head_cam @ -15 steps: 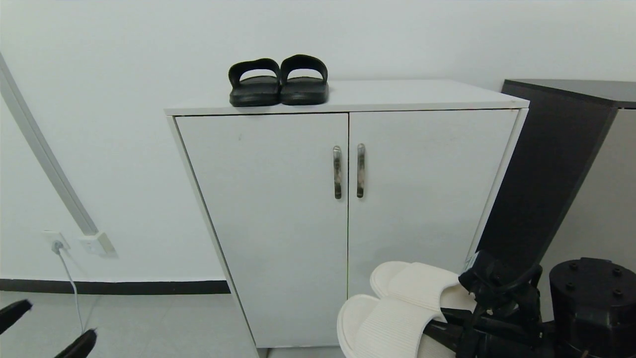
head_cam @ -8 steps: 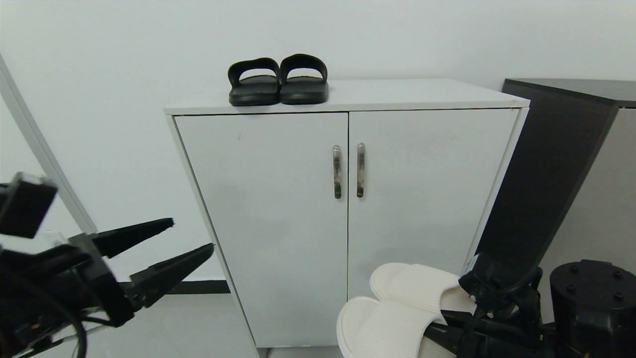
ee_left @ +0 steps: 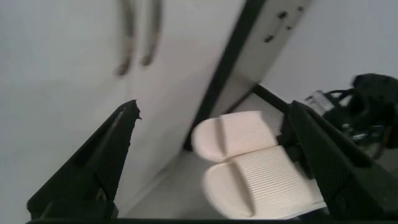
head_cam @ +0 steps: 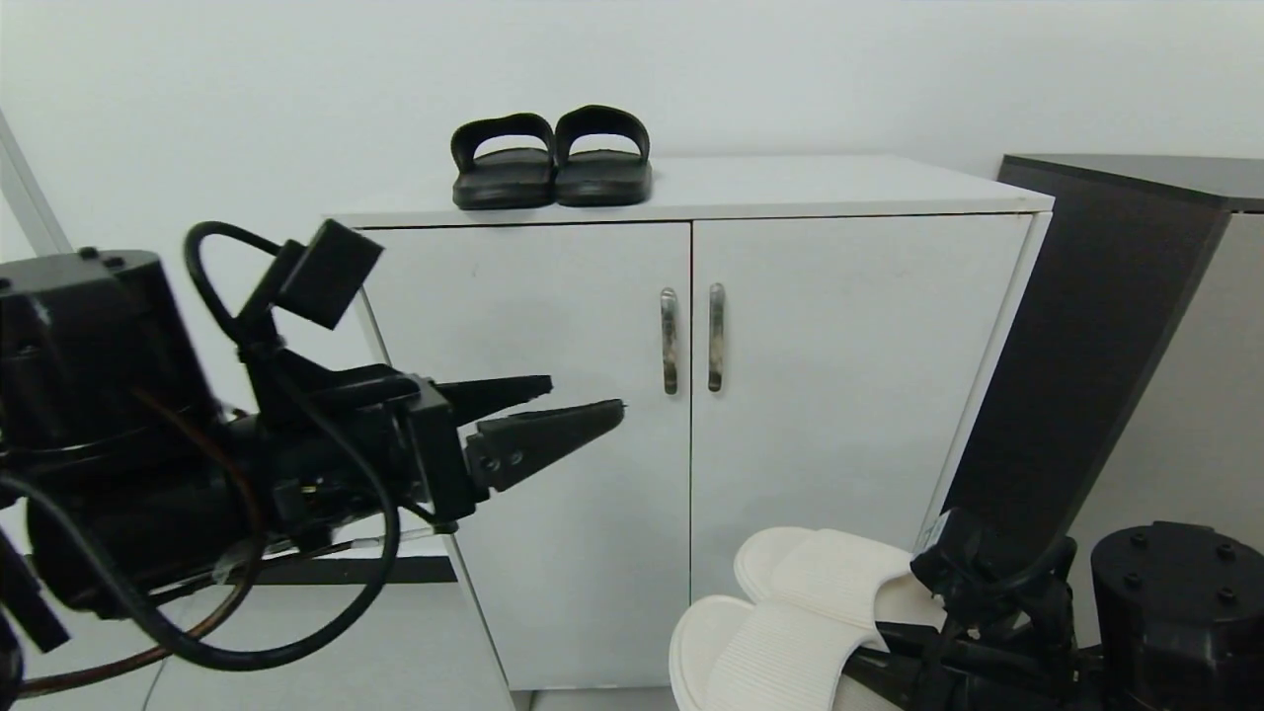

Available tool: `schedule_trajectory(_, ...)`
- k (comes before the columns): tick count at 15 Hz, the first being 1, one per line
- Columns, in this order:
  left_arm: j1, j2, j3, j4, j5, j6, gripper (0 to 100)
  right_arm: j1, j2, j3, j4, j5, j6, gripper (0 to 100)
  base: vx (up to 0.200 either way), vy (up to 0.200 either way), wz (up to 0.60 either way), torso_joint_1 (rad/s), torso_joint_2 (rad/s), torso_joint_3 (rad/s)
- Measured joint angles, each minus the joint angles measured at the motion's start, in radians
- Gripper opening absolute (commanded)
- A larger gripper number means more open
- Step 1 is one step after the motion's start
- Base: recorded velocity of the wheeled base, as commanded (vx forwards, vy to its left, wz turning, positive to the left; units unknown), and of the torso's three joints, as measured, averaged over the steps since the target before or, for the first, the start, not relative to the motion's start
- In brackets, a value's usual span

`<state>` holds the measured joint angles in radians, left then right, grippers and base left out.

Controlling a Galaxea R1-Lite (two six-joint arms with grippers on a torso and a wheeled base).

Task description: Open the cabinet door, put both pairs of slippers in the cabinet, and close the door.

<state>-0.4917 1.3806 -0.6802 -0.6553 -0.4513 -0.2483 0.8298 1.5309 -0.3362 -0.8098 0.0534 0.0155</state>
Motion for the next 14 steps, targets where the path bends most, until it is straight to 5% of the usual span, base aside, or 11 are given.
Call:
schedule_trajectory(3, -0.075, 0.116, -0.117, 0.000, -0.002, -0.057, 100, 0.000, 0.000, 0.010, -0.032, 0.000, 0.000, 0, 0.000, 0.000, 0.00, 0.000, 0.00, 0.000)
schedule_trajectory(7, -0.142, 0.242, -0.267, 0.003, 0.000, -0.069, 100, 0.000, 0.002, 0.013, -0.037, 0.000, 0.000, 0, 0.000, 0.000, 0.00, 0.000, 0.00, 0.000)
schedule_trajectory(11, -0.155, 0.328, -0.380, 0.015, 0.077, -0.122, 100, 0.000, 0.003, 0.014, -0.037, 0.000, 0.000, 0, 0.000, 0.000, 0.00, 0.000, 0.00, 0.000)
schedule_trajectory(14, -0.155, 0.380, -0.457, 0.054, 0.113, -0.129, 100, 0.000, 0.002, 0.015, -0.038, -0.001, -0.001, 0, 0.000, 0.000, 0.00, 0.000, 0.00, 0.000)
